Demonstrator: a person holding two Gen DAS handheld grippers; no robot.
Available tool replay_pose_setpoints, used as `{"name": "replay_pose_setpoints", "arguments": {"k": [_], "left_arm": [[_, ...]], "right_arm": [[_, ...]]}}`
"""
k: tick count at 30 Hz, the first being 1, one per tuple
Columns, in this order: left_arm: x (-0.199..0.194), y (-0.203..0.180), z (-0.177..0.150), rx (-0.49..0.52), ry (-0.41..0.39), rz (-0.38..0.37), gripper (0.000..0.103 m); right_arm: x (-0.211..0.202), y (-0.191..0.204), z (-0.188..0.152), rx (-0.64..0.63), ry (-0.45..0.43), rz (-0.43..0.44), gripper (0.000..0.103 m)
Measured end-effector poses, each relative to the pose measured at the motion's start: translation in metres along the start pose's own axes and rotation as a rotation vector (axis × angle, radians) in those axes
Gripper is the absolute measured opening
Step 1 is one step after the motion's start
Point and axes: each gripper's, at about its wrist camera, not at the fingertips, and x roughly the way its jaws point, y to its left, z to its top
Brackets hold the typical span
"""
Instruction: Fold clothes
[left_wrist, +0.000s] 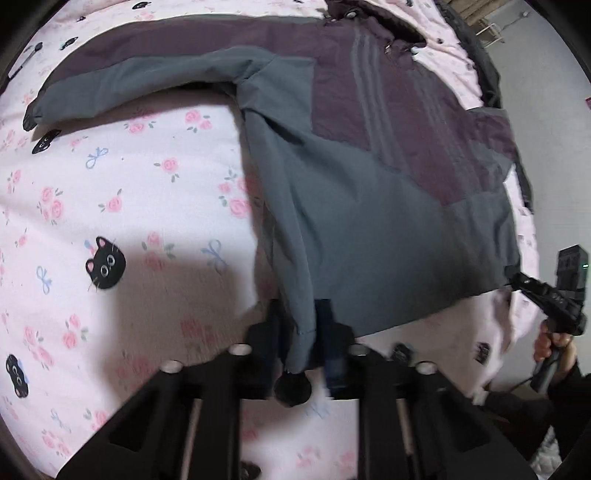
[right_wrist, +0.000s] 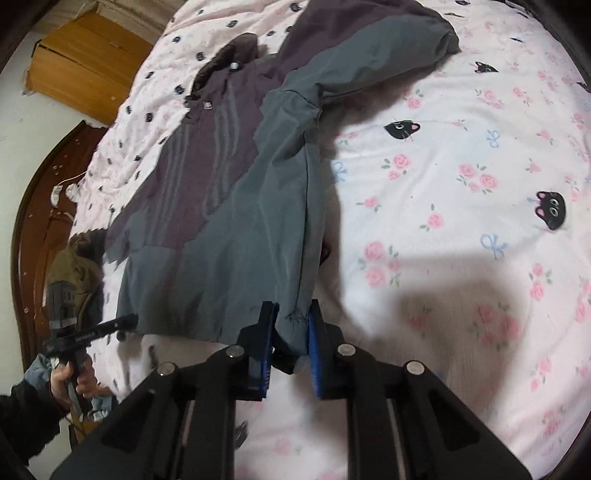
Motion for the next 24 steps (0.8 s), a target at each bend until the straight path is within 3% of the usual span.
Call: {"name": "replay_pose_setpoints", "arguments": {"k": [4, 5, 6, 8, 12, 14, 19, 24], "left_arm": [[-0.003, 0.000, 0.000, 0.018, 0.041, 0.015, 0.010], [0.000, 0.001, 0.002, 0.015, 0.057, 0.031, 0.018], [0.003, 0.002, 0.004, 0.012, 0.073, 0.047, 0.021], [0.005, 0.001, 0.010, 0.025, 0.087, 0.100, 0.027], [-0.013, -0.014, 0.027, 0.141, 0.041, 0.289, 0.039], [-0.020, -0.026, 0.042, 0.206, 0.014, 0.350, 0.039], [-0.034, -0.069, 0.096, 0.262, -0.068, 0.273, 0.039], [-0.005, -0.148, 0.147, 0.342, -0.129, 0.097, 0.040]], "right_arm": [[-0.008, 0.007, -0.009, -0.021, 0.028, -0.004, 0.017], [-0.007, 0.007, -0.011, -0.020, 0.042, -0.014, 0.019], [0.000, 0.005, -0.012, -0.019, 0.075, -0.048, 0.029], [0.004, 0.002, -0.010, -0.011, 0.107, -0.103, 0.040], [-0.027, -0.012, 0.022, 0.002, -0.037, -0.117, 0.063], [-0.045, -0.023, 0.048, -0.011, -0.120, -0.142, 0.064], [-0.078, -0.060, 0.131, -0.011, -0.325, -0.182, 0.064], [-0.080, -0.100, 0.206, 0.030, -0.430, -0.189, 0.063]]}}
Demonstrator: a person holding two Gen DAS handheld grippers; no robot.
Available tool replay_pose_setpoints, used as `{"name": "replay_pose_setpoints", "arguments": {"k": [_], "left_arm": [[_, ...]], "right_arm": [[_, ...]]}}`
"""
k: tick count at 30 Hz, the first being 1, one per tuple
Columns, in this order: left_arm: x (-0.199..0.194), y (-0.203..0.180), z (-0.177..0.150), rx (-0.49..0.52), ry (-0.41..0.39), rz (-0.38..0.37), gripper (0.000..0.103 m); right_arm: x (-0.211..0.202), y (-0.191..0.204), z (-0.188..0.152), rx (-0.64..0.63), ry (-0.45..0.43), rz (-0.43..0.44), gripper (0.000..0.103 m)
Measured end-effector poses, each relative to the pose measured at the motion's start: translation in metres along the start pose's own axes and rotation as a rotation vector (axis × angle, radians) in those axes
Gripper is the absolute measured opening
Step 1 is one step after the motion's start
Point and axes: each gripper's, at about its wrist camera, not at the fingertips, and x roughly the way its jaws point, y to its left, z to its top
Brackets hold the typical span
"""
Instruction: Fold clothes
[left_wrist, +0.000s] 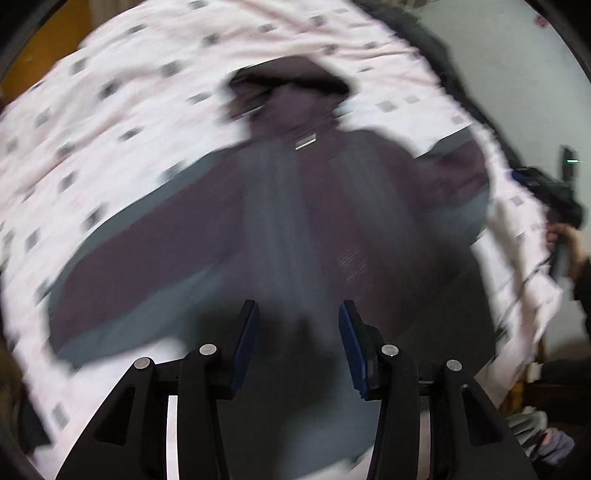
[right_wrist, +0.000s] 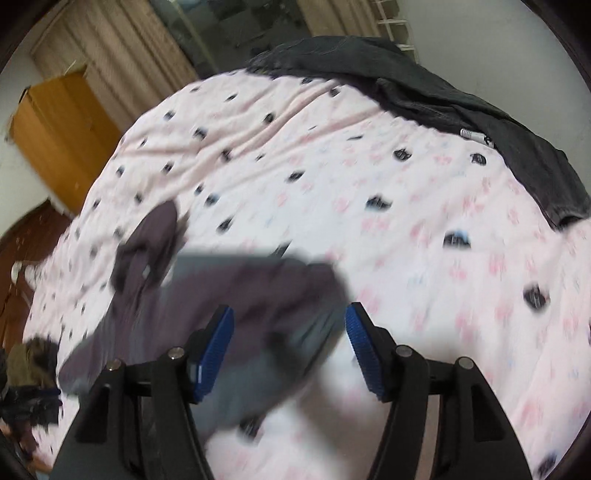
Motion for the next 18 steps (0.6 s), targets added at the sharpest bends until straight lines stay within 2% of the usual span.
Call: {"name": "replay_pose_setpoints", "arguments": {"k": [1, 3, 6, 11, 16, 18], "left_arm": [[0.009, -0.015, 0.011, 0.020, -0.007, -0.031, 0.040], [0.033, -0.053, 0.035, 0.069, -0.014, -0.092, 0.040], [0.055, -0.090, 0.056, 0.112, -0.025, -0.143, 0.040], [0.084, -0.118, 0.074, 0.088, 0.028, -0.224, 0.040], [0.106, -0.120, 0.081, 0.085, 0.083, -0.199, 0.040], [0.114, -0.116, 0.080, 0.065, 0.110, -0.204, 0.040]], "right_arm": [[0.011, -0.010, 0.007, 0.018, 0.019, 0.006, 0.061], [0.034, -0.022, 0.019, 0.030, 0.074, 0.013, 0.052], [0.066, -0.029, 0.021, -0.081, 0.192, 0.001, 0.032], [0.083, -0.036, 0.014, -0.093, 0.260, 0.082, 0.033], [0.088, -0.047, 0.013, -0.074, 0.324, 0.217, 0.033], [0.088, -0.050, 0.012, -0.058, 0.343, 0.244, 0.047]]}}
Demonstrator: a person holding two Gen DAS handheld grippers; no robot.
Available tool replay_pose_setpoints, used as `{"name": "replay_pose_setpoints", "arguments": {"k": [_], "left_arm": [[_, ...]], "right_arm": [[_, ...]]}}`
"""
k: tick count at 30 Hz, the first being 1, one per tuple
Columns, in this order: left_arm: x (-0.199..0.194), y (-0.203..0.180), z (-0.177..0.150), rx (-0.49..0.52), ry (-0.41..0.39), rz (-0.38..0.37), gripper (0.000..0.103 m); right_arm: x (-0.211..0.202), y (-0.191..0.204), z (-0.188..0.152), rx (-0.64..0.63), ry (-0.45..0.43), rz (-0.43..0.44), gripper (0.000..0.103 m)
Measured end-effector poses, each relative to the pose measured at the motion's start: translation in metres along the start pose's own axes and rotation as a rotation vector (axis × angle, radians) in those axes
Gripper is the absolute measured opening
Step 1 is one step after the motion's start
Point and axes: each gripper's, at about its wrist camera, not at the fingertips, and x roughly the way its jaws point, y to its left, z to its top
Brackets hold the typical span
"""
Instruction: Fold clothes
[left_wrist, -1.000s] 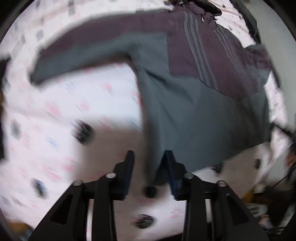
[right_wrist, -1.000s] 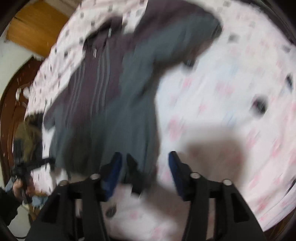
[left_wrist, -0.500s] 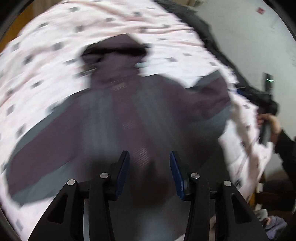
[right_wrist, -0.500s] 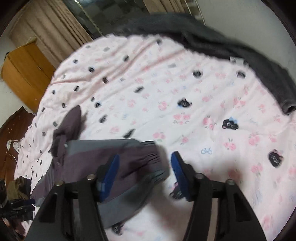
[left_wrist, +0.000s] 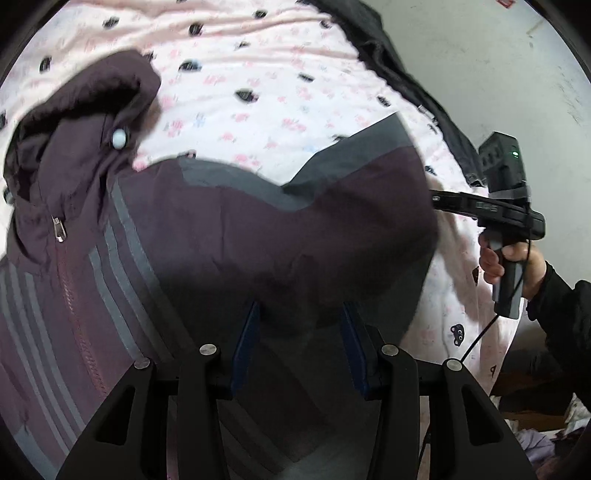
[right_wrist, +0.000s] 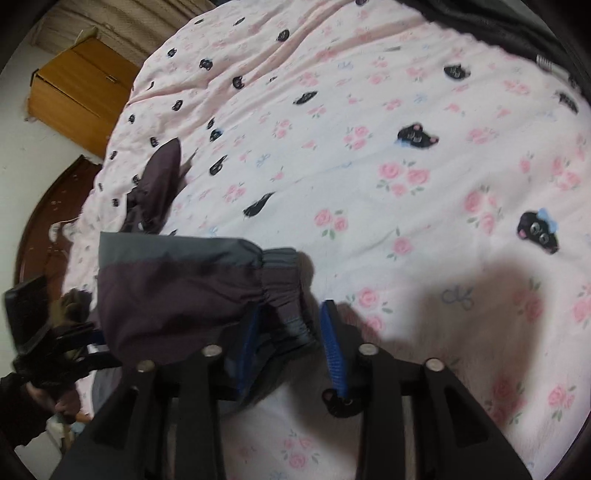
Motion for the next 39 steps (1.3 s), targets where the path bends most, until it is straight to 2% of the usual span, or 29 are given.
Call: {"name": "replay_pose_setpoints", "arguments": {"k": [4, 7, 8, 9, 13, 16, 21, 26, 30, 36, 39], "left_arm": [[0.016, 0.005, -0.004, -0.021, 0.065, 0.020, 0.040], [0.023, 0.006, -0.008, -0.029, 0.079, 0.030, 0.040], [0.025, 0.006, -0.009, -0.034, 0.081, 0.034, 0.040], [0.026, 0.007, -0.010, -0.037, 0.084, 0.039, 0.040], [0.030, 0.005, -0.011, -0.030, 0.095, 0.059, 0.040], [0.034, 0.005, -0.012, -0.019, 0.099, 0.075, 0.040], [0.037, 0.004, -0.013, -0.032, 0.096, 0.105, 0.040], [0.017, 0.014, -0.021, -0.088, 0.054, 0.049, 0.040], [-0.014, 0.033, -0.033, -0.106, 0.024, 0.042, 0.040], [-0.067, 0.077, -0.063, -0.096, 0.013, 0.091, 0.040], [-0.088, 0.107, -0.079, -0.116, 0.003, 0.133, 0.040]], "right_arm": [[0.003, -0.008, 0.000, 0.041, 0.010, 0.066, 0.048], [0.006, -0.006, 0.000, 0.039, 0.015, 0.112, 0.048], [0.009, -0.005, -0.001, 0.036, 0.028, 0.108, 0.042], [0.012, -0.005, -0.002, 0.034, 0.039, 0.103, 0.031], [0.006, 0.001, -0.006, 0.010, 0.025, 0.065, 0.024], [-0.013, 0.008, -0.012, -0.019, -0.017, -0.014, 0.021], [-0.059, 0.016, -0.029, 0.017, -0.110, -0.128, 0.013], [-0.089, 0.064, -0.040, -0.025, -0.166, -0.204, 0.013], [-0.112, 0.099, -0.043, -0.019, -0.217, -0.213, 0.012], [-0.134, 0.171, -0.050, -0.040, -0.286, -0.128, 0.008], [-0.123, 0.219, -0.051, -0.093, -0.316, -0.096, 0.006]]}}
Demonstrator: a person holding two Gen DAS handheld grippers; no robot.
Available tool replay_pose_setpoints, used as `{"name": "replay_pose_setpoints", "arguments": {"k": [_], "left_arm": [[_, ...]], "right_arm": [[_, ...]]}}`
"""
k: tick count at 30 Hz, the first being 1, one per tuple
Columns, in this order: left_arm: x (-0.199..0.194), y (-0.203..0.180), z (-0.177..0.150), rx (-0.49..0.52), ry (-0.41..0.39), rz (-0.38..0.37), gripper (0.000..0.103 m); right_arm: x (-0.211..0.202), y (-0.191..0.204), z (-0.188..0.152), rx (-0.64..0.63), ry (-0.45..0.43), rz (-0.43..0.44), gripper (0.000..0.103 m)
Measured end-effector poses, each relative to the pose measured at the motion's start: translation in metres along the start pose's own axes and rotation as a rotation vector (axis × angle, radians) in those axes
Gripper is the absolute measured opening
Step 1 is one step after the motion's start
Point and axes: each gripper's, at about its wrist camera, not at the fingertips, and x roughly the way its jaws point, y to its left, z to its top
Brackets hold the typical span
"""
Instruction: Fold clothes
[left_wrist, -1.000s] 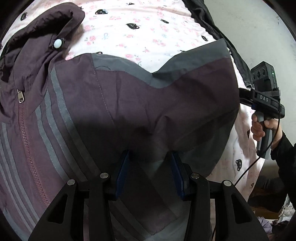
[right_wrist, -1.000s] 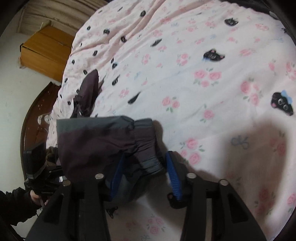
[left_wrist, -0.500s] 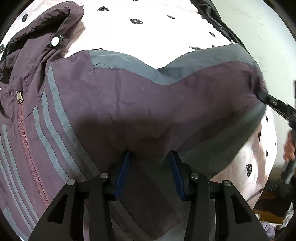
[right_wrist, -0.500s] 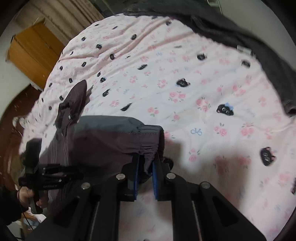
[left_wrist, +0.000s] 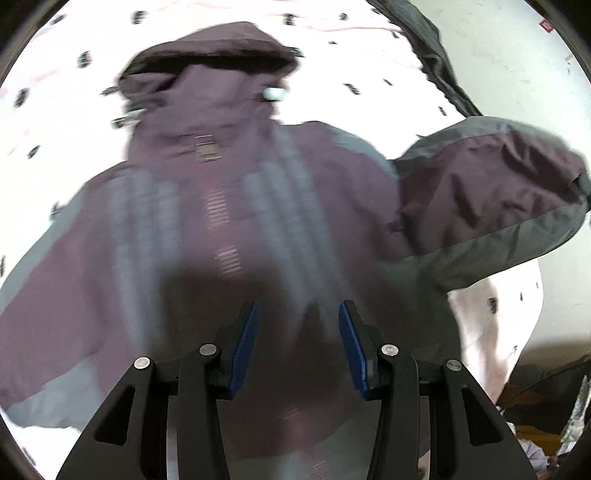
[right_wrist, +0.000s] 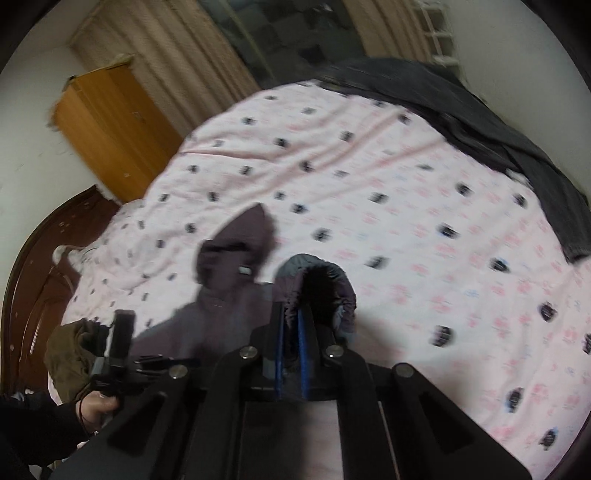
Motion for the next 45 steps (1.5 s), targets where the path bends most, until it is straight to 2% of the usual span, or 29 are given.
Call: {"name": "replay_pose_setpoints", "arguments": {"k": [3, 6, 8, 9, 13, 17, 18, 22, 26, 27, 31, 34, 35, 36, 39, 41, 43, 45], "left_arm": [[-0.007, 0.020, -0.004, -0.037, -0.012, 0.033, 0.040], [-0.013, 0.039, -0.013, -0.073, -0.025, 0.049, 0.040], [-0.017, 0.053, -0.020, -0.094, -0.033, 0.059, 0.040], [-0.019, 0.059, -0.023, -0.103, -0.036, 0.063, 0.040], [-0.028, 0.091, -0.039, -0.119, -0.040, 0.064, 0.040], [-0.028, 0.113, -0.050, -0.135, -0.040, 0.050, 0.040], [-0.027, 0.117, -0.052, -0.143, -0.039, 0.043, 0.040], [-0.027, 0.126, -0.055, -0.173, -0.043, 0.008, 0.040], [-0.029, 0.126, -0.051, -0.182, -0.051, -0.027, 0.040], [-0.030, 0.125, -0.049, -0.180, -0.052, -0.031, 0.040], [-0.028, 0.117, -0.043, -0.159, -0.048, -0.048, 0.040], [-0.025, 0.108, -0.038, -0.143, -0.049, -0.060, 0.040], [-0.023, 0.103, -0.036, -0.140, -0.052, -0.064, 0.040], [-0.021, 0.100, -0.033, -0.138, -0.054, -0.063, 0.040], [-0.017, 0.094, -0.028, -0.138, -0.057, -0.049, 0.040], [-0.015, 0.093, -0.027, -0.134, -0.050, -0.046, 0.040], [-0.014, 0.091, -0.025, -0.129, -0.044, -0.044, 0.040], [-0.016, 0.089, -0.024, -0.122, -0.040, -0.053, 0.040]], "right_arm": [[0.027, 0.057, -0.007, -0.055, 0.003, 0.054, 0.005], [0.071, 0.112, -0.025, -0.125, 0.062, 0.107, 0.005], [0.101, 0.143, -0.042, -0.178, 0.104, 0.109, 0.005], [0.116, 0.159, -0.050, -0.205, 0.124, 0.106, 0.005], [0.180, 0.210, -0.086, -0.343, 0.176, 0.006, 0.005], [0.229, 0.223, -0.114, -0.361, 0.228, -0.064, 0.006], [0.238, 0.223, -0.118, -0.359, 0.241, -0.080, 0.010], [0.264, 0.215, -0.124, -0.341, 0.312, -0.083, 0.016], [0.256, 0.220, -0.122, -0.383, 0.340, 0.017, 0.055], [0.246, 0.220, -0.119, -0.381, 0.328, 0.058, 0.060], [0.207, 0.216, -0.103, -0.367, 0.281, 0.218, 0.060], [0.186, 0.196, -0.089, -0.283, 0.259, 0.281, 0.063], [0.191, 0.192, -0.089, -0.275, 0.286, 0.262, 0.074], [0.195, 0.188, -0.088, -0.267, 0.311, 0.242, 0.078], [0.207, 0.182, -0.092, -0.274, 0.365, 0.180, 0.078], [0.196, 0.188, -0.093, -0.309, 0.319, 0.162, 0.078], [0.173, 0.199, -0.095, -0.378, 0.230, 0.156, 0.078], [0.147, 0.198, -0.092, -0.398, 0.138, 0.188, 0.075]]}}
